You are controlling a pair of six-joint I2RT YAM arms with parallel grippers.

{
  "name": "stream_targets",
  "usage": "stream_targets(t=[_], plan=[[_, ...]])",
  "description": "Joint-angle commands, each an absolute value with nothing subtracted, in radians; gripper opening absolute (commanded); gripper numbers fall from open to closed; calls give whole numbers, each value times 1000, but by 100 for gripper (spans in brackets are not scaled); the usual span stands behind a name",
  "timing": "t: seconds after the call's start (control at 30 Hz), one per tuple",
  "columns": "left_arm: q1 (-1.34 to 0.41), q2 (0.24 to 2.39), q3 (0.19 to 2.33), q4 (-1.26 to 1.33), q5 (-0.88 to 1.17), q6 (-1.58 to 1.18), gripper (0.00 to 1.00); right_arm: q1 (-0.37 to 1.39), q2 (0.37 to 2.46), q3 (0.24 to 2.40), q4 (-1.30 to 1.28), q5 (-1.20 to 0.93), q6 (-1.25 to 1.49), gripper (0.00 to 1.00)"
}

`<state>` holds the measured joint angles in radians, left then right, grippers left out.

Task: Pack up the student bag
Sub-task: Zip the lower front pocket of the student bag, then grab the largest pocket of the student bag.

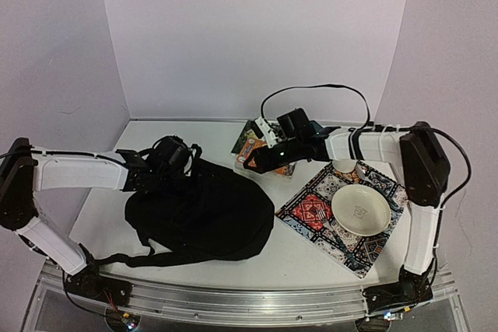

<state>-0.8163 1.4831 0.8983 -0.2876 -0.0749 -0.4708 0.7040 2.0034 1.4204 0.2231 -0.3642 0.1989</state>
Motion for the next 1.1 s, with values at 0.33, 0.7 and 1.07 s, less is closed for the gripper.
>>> stream_targets(t=[0.33, 0.7, 1.07], plan=[[-671, 1673, 1198, -178, -82, -503, 13, 1065, 1760, 1201, 295, -13, 266, 71], [-667, 1412, 1008, -248, -88, -548, 59, 1195, 1840, 1271, 298, 126, 336, 70], [-746, 1166, 776, -439, 108, -632, 84, 1200, 1775, 1179, 246, 305, 469, 73]])
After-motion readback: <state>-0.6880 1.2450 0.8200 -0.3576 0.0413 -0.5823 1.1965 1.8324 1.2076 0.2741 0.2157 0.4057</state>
